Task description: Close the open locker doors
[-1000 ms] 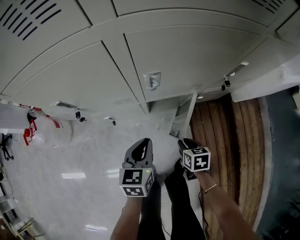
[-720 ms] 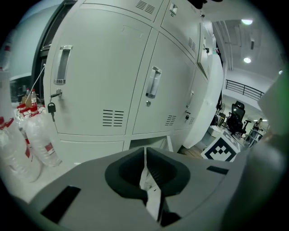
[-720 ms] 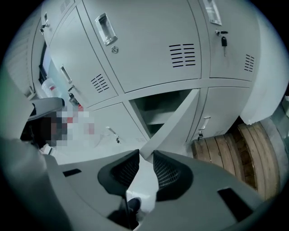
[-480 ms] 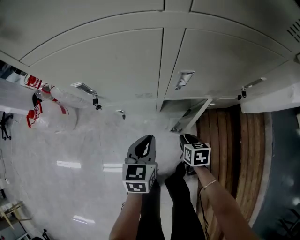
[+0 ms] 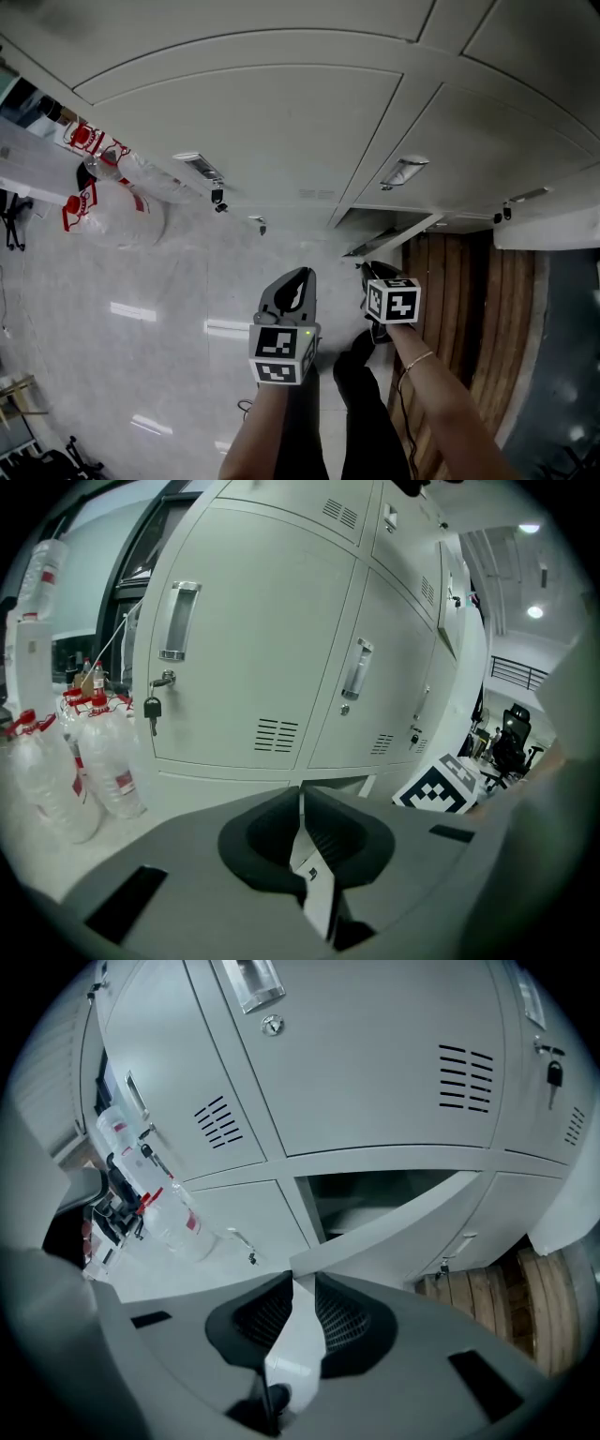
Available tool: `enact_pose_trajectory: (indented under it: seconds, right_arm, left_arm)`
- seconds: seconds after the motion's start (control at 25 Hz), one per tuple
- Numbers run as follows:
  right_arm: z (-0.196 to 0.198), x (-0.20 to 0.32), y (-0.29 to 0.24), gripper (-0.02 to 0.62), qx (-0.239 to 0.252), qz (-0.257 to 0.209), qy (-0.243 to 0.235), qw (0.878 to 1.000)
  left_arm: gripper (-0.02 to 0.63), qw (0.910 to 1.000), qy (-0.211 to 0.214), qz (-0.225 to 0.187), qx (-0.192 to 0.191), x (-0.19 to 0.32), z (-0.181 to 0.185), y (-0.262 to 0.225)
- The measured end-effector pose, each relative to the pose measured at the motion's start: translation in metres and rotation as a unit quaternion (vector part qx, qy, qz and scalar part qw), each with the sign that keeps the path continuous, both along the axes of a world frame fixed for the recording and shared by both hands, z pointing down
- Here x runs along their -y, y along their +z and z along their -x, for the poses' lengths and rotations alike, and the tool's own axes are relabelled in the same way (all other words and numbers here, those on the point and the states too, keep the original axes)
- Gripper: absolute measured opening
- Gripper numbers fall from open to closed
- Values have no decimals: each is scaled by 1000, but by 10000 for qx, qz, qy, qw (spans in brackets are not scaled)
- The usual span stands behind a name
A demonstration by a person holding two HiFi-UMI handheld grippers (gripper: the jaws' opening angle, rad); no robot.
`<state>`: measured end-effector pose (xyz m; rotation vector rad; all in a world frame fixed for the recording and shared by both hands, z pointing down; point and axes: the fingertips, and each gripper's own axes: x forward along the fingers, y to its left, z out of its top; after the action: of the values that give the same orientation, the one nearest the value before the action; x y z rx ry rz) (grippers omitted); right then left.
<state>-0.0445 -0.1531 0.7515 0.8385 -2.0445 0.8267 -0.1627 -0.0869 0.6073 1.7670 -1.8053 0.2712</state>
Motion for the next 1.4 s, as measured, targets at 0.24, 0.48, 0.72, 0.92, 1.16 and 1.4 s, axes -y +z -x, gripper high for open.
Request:
enact_pose_trajectory:
  seconds: [0.24,0.48,0.72,0.92,1.16,1.4]
  right_arm:
    - [24,17,1,80,-13,-172,-288,9994]
    - [46,36,5,57,-140,-293,-518,9981]
    - [59,54,11,38,-195,-375,-559,9975]
    - [70,69,12,38,-176,-427,-516,9976]
    - [76,83,12,38,-170,-434,-430,9980]
    - [82,96,11,40,-213,-550,-402,9975]
  left_arm:
    - [23,9999,-138,-21,31,7,15,-2]
    - [23,9997,-217,-59,-33,20,24,-2]
    - [23,9995,-296,-27,-41,29,33,4]
    - [23,9995,-301,-42,-20,36,40,6]
    - [23,9994,-350,35,-70,36,44,10]
    - [23,9994,-339,1,-51,38,48,9]
